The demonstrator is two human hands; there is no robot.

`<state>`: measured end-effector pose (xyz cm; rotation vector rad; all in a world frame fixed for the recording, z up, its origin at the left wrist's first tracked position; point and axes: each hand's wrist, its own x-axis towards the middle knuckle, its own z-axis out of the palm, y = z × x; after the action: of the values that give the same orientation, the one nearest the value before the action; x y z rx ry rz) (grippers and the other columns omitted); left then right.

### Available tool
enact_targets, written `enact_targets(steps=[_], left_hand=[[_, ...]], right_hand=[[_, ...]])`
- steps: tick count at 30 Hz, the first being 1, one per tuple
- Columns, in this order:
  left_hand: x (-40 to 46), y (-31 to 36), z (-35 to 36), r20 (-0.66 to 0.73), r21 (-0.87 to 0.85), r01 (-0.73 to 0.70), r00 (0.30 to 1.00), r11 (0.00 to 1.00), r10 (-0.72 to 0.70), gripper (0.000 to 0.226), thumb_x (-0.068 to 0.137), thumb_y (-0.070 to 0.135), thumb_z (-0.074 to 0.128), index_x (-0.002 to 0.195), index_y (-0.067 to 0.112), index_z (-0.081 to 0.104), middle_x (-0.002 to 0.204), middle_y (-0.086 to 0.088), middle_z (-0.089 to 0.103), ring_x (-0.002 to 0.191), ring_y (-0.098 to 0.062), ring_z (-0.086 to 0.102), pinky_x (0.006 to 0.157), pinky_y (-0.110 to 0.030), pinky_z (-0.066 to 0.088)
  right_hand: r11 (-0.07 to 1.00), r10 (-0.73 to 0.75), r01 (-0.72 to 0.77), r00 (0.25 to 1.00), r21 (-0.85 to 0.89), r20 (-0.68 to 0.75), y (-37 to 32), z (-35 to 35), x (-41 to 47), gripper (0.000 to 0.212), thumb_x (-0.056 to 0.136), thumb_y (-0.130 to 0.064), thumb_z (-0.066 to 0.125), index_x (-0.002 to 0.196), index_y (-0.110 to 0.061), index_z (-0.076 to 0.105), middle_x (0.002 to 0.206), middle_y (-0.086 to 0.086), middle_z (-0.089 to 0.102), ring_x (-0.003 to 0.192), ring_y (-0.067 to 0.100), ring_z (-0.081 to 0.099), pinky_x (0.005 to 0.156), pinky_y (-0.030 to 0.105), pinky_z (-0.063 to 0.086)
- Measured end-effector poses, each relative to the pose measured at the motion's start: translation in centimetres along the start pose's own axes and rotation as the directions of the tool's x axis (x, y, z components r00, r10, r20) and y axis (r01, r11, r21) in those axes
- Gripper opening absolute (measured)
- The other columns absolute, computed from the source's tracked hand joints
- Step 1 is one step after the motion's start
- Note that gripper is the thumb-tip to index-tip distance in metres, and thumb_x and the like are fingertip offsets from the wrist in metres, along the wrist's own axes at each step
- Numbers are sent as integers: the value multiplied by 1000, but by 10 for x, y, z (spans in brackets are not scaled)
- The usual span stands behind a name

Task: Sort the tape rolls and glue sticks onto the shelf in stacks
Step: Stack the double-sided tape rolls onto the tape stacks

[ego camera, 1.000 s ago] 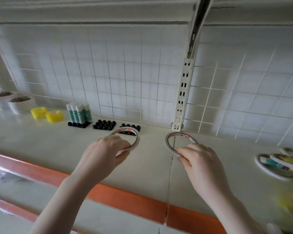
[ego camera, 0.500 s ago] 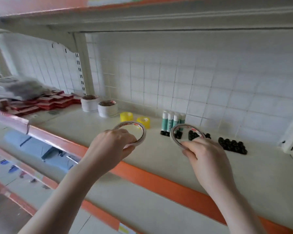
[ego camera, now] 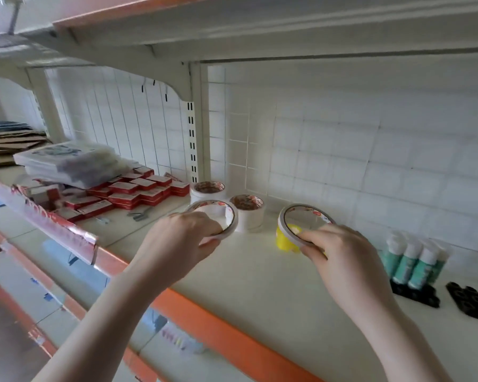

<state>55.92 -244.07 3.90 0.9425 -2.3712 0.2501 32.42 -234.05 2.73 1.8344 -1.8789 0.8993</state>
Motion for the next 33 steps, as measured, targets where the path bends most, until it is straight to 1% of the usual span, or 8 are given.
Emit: enact_targets(steps=[3,8,13,16,18,24,29,33], left_hand=[[15,-34,1,2,-21,15,1000,1000,-15,9,78,23,68,74,17,64,68,3,59,63,-24,57,52,-38,48],[39,-75,11,-1,-48,22,1000,999,-22,9,77,20,71,75,14,64,72,0,63,64,-26,58,54,-38,47],[62,-107,28,2,-67,-31,1000,997,31,9,76,20,72,72,16,65,69,3,61,61,-25,57,46,-28,35],[74,-123,37,32,-116,-40,999,992,44,6,80,23,69,78,17,68,76,2,64,69,-27,60,56,-35,46],[82,-133,43,32,-132,-49,998,990,54,6,80,25,69,81,19,68,78,1,65,71,-28,61,58,-36,48],[98,-152,61,30,-127,-128,991,984,133,12,77,22,72,70,16,65,66,3,59,59,-24,56,47,-32,43],[105,-159,70,51,-149,-119,990,982,128,13,82,25,67,76,13,66,73,0,61,67,-26,58,56,-33,44],[107,-161,75,53,-160,-128,989,979,138,14,83,24,66,80,11,67,76,-2,63,71,-29,59,58,-30,33]], right_hand=[[1000,10,-9,1000,-12,29,-11,21,34,10,72,-9,76,69,-14,68,61,-2,52,61,27,52,55,28,32],[1000,9,-10,996,6,85,-26,51,78,8,84,-17,66,76,-16,69,64,0,52,70,27,52,59,32,37],[998,60,-53,983,-45,173,-32,85,113,12,86,-20,60,92,-21,70,86,1,64,87,24,55,72,35,44],[991,112,-93,969,-93,221,-34,98,125,7,84,-20,60,82,-18,67,81,1,62,84,24,54,68,33,42],[989,125,-100,958,-109,256,-34,105,129,7,84,-21,60,81,-18,66,80,2,62,82,24,54,67,33,41],[982,185,-164,926,-91,328,-32,116,135,14,83,-19,63,94,-20,71,92,4,68,90,24,59,76,34,46],[982,188,-173,915,-74,356,-32,120,137,12,81,-15,64,90,-11,70,90,11,66,88,27,59,78,36,44],[980,199,-192,911,-57,360,-33,122,138,10,81,-16,65,90,-14,70,88,8,66,86,24,59,78,36,45]])
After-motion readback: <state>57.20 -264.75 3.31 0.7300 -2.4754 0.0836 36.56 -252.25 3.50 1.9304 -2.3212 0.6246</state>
